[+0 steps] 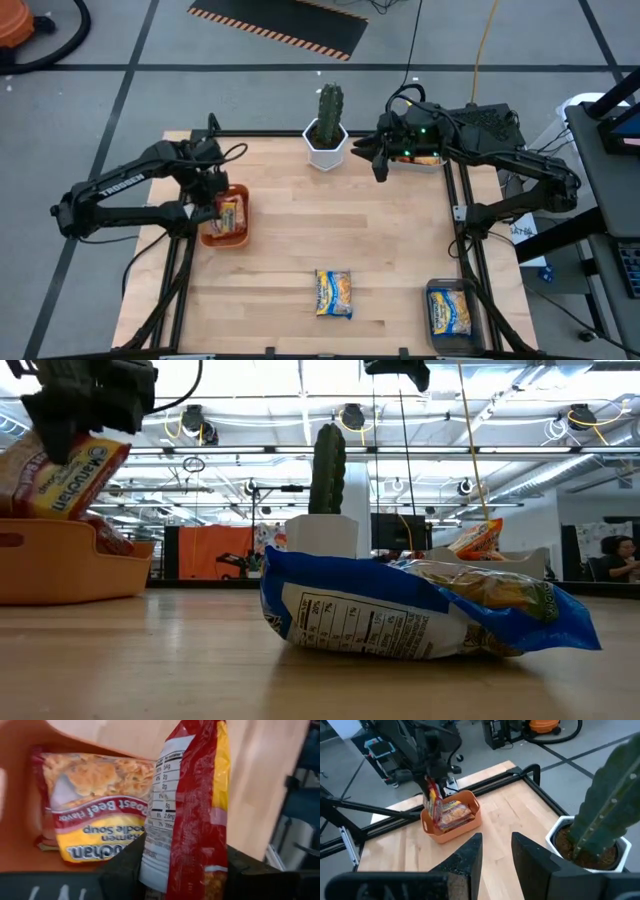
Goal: Sort Maruchan noodles
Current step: Put the red noodle pack into the orange bin
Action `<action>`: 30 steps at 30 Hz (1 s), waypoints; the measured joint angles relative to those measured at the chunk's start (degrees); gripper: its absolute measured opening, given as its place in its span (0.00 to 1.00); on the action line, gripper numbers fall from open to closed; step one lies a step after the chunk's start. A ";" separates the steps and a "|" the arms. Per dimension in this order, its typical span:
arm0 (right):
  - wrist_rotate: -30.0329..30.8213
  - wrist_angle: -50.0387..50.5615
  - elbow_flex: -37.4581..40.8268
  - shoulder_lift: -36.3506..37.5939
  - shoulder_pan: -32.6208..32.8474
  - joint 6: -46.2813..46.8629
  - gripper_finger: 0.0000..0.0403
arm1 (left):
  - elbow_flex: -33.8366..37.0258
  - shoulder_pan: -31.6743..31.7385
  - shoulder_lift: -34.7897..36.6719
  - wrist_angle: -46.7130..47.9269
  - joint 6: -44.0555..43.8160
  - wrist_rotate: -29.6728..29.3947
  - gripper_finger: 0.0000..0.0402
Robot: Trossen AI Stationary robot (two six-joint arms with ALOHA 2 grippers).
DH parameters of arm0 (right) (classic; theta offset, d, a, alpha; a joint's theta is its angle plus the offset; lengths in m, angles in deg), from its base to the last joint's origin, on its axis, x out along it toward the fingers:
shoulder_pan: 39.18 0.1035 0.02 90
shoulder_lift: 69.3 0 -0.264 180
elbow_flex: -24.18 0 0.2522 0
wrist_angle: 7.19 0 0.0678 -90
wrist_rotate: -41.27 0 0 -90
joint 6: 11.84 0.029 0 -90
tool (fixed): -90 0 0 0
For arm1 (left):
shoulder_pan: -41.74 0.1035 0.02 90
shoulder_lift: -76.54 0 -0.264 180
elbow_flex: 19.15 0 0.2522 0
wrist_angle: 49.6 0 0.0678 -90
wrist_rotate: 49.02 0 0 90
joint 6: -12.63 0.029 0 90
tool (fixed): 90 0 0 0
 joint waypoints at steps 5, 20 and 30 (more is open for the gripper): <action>0.06 -1.31 0.00 0.02 0.03 -0.31 0.24 | 0.40 0.00 -0.04 -3.42 -0.73 -6.63 0.43; 1.53 -1.32 0.00 0.00 -0.07 -7.51 0.24 | 0.47 0.00 -0.11 -4.53 -8.21 -12.96 0.63; -2.58 -1.27 0.00 0.75 -2.73 -10.95 0.24 | 0.47 -0.67 -0.11 -4.67 -15.40 -14.91 0.79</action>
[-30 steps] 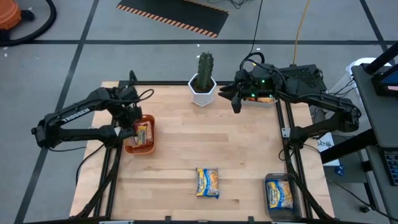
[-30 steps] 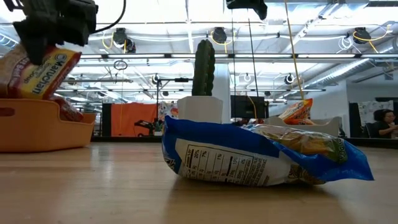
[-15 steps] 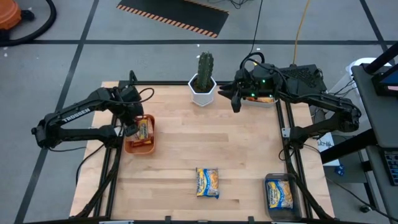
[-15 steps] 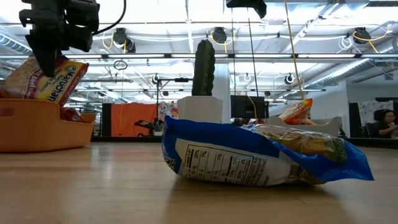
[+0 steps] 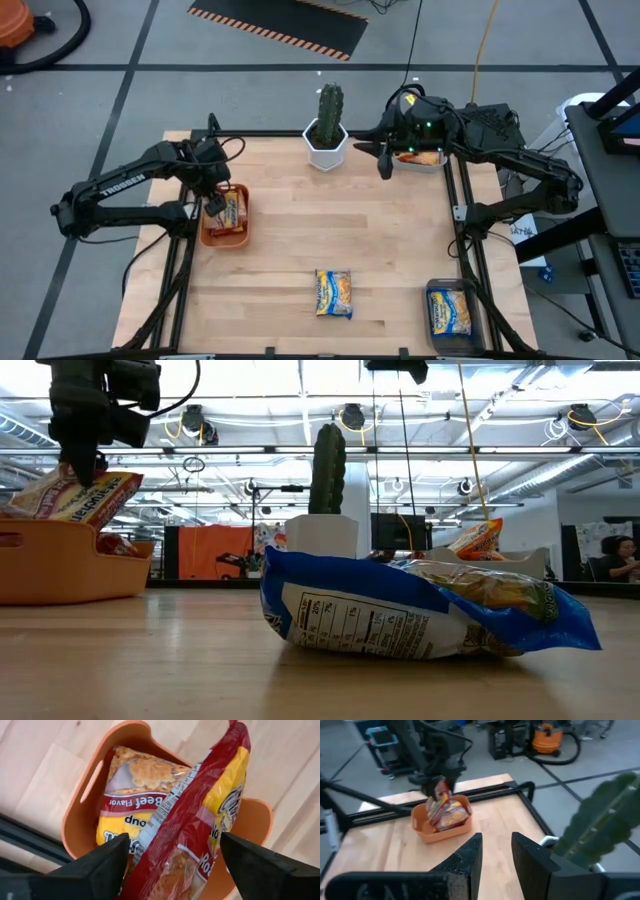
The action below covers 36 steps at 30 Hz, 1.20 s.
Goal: Sort Maruchan noodles
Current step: Put the red noodle pack into the orange bin
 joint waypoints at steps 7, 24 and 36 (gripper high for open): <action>-7.16 3.81 0.00 0.12 -3.62 -2.00 0.24 | -0.02 -1.62 0.00 -0.22 -3.55 -4.19 0.79; -17.63 10.52 0.00 0.14 -7.78 -8.91 0.24 | -0.04 -2.03 0.00 -0.29 -6.39 -11.56 0.79; -18.86 13.38 0.00 0.14 -8.03 -8.60 0.24 | -0.09 -2.02 0.00 -3.70 -6.25 -18.28 0.79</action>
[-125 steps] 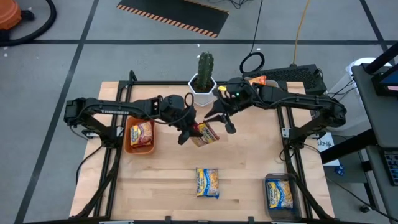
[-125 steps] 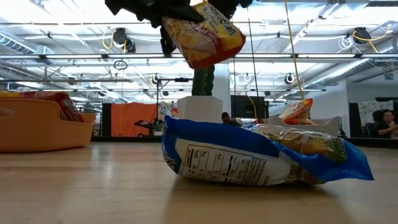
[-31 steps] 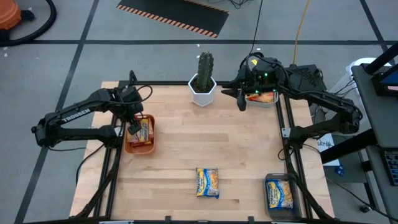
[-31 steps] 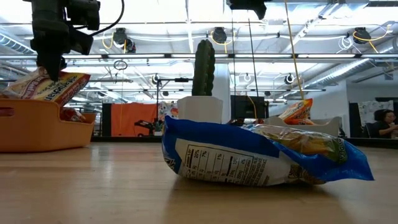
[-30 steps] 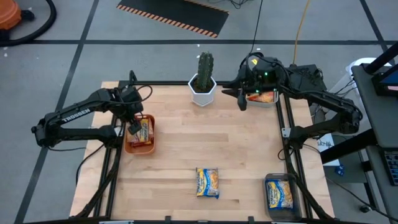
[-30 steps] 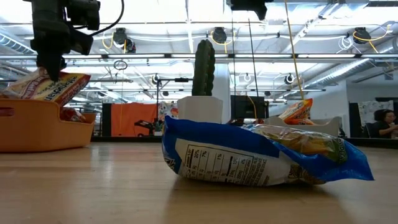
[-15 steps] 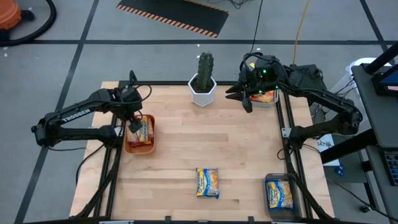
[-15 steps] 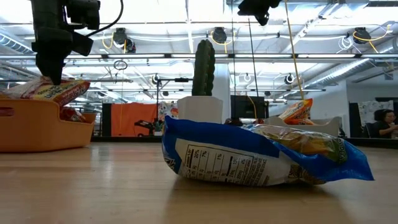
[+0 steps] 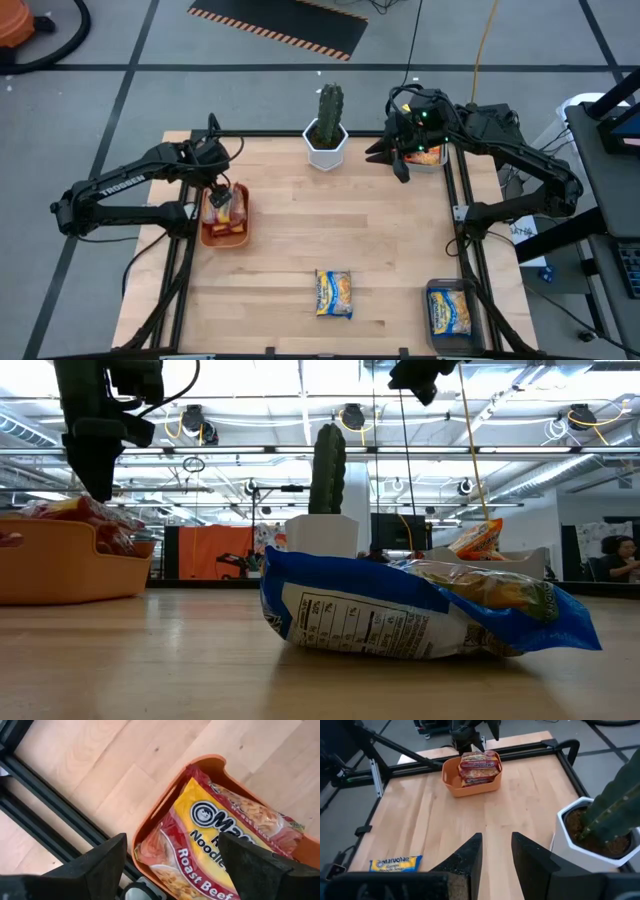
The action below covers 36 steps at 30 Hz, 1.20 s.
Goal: Sort Maruchan noodles
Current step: Put the red noodle pack into the orange bin, then put the blue noodle pack into the black bin
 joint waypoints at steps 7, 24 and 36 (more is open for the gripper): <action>-0.36 -0.52 0.00 0.00 0.07 12.13 0.24 | 0.01 -0.01 0.00 -1.12 -0.39 3.24 0.79; 1.86 -5.93 0.00 0.02 12.51 41.58 0.24 | 0.00 -3.27 0.00 -13.84 2.44 14.71 0.79; 7.41 -2.73 0.00 -8.08 21.86 47.22 0.24 | 0.00 -8.83 0.00 -21.78 0.67 15.84 0.79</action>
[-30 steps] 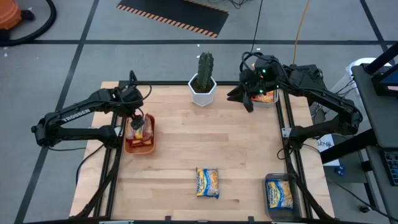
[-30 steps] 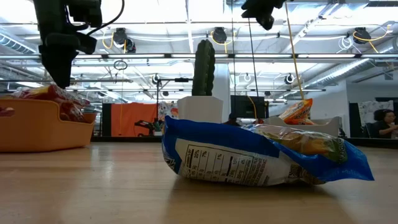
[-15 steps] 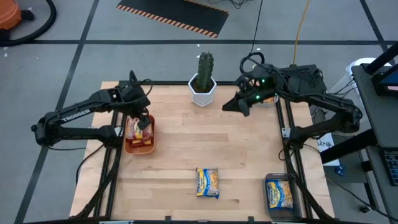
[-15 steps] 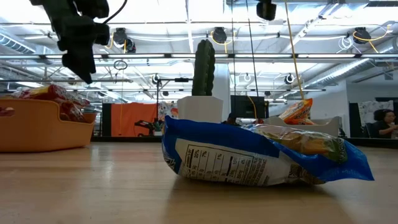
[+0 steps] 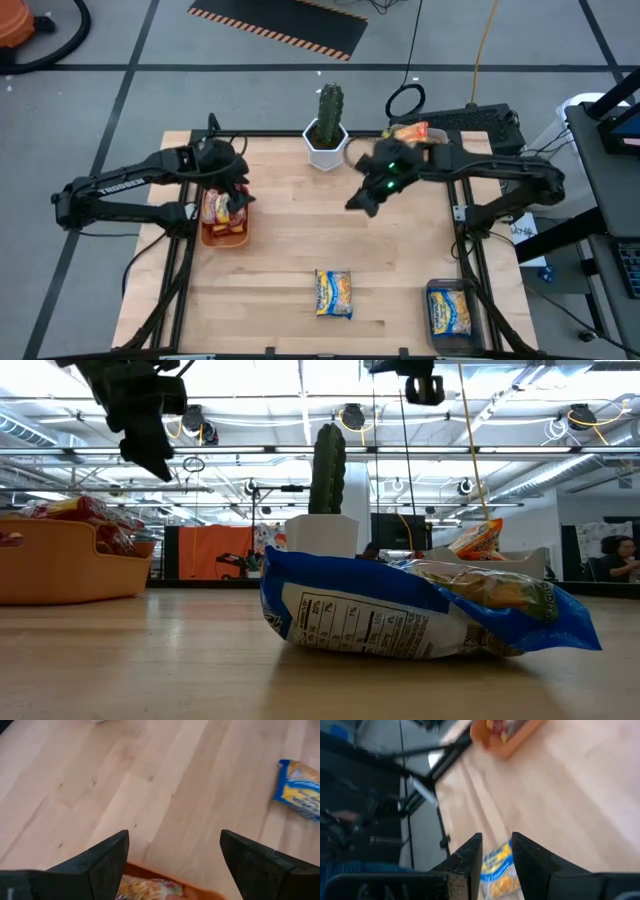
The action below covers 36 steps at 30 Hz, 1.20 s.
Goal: Sort Maruchan noodles
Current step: Put the blue noodle pack into the black bin
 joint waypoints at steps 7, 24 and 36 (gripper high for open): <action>-4.81 -2.19 0.00 -8.09 3.26 0.75 0.24 | 0.00 -4.13 0.00 -1.69 -0.97 -0.38 0.79; -14.70 -10.28 0.00 -22.00 4.45 -2.01 0.24 | 0.00 -9.40 0.00 -8.65 -10.08 -4.31 0.79; -16.39 -14.14 0.00 -30.28 6.99 -13.05 0.24 | 0.00 -14.74 0.00 -15.61 -14.36 -8.40 0.79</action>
